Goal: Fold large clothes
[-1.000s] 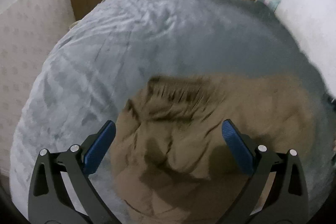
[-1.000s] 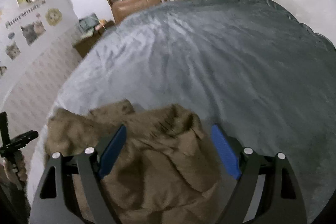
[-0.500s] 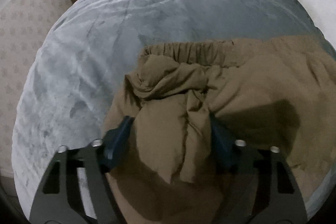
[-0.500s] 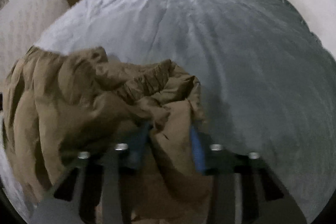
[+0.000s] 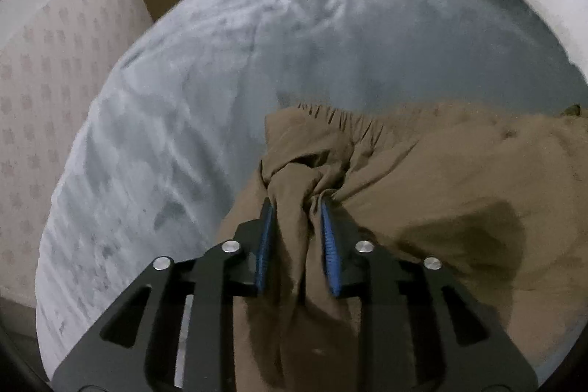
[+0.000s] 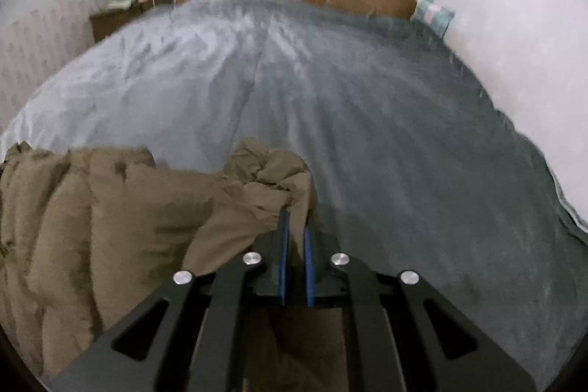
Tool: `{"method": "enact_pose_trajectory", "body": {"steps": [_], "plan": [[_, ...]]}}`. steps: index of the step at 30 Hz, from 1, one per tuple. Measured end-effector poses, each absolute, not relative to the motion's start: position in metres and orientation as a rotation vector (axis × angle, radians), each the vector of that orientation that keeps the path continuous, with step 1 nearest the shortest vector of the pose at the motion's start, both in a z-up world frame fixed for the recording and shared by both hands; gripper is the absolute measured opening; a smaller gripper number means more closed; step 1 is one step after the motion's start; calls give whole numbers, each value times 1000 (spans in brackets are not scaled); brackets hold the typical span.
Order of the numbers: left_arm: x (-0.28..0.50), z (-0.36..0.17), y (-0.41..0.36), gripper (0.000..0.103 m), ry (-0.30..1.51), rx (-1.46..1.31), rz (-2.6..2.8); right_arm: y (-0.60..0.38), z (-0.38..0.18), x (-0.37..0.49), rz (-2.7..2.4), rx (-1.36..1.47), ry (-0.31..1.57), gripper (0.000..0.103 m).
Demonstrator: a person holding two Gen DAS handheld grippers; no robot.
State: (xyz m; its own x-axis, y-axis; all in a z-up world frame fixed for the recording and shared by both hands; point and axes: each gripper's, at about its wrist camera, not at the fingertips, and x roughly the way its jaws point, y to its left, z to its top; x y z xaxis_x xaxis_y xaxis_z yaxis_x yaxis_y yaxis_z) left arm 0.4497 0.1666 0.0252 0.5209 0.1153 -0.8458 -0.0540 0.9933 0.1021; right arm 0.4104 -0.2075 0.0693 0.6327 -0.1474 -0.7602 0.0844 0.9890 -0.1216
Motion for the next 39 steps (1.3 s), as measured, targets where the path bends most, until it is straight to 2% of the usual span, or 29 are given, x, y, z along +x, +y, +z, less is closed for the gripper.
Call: {"method": "enact_pose_trajectory", "body": {"steps": [2, 4, 5, 7, 10, 11, 13, 18, 22, 29, 35, 38, 39], "plan": [[446, 15, 168, 50, 1041, 64, 98, -213, 55, 413, -131, -38, 947, 8], [442, 17, 169, 60, 1034, 69, 102, -221, 44, 411, -139, 3, 1006, 15], [440, 19, 169, 63, 1032, 75, 102, -223, 42, 410, -141, 15, 1022, 18], [445, 24, 174, 66, 1037, 80, 101, -227, 50, 406, -157, 10, 998, 32], [444, 38, 181, 77, 1005, 68, 125, -229, 71, 405, -121, 57, 947, 32], [442, 47, 180, 77, 990, 44, 109, -227, 79, 405, -102, 77, 929, 33], [443, 58, 176, 77, 971, 1, 86, -220, 94, 407, -36, 129, 898, 43], [449, 64, 135, 77, 1005, 11, 34, -174, 97, 422, 65, 170, 900, 43], [469, 41, 99, 77, 1104, 24, 17, -134, 65, 434, 75, 175, 990, 43], [469, -3, 84, 77, 1216, 135, 37, -109, 15, 432, 24, 27, 1107, 42], [472, -2, 87, 77, 1232, 106, 49, -115, 16, 432, 40, 34, 1112, 43], [458, 18, 91, 77, 1157, 98, 52, -122, 38, 415, 111, 67, 1016, 49], [451, 24, 93, 77, 1129, 100, 56, -125, 45, 407, 118, 70, 977, 59]]}}
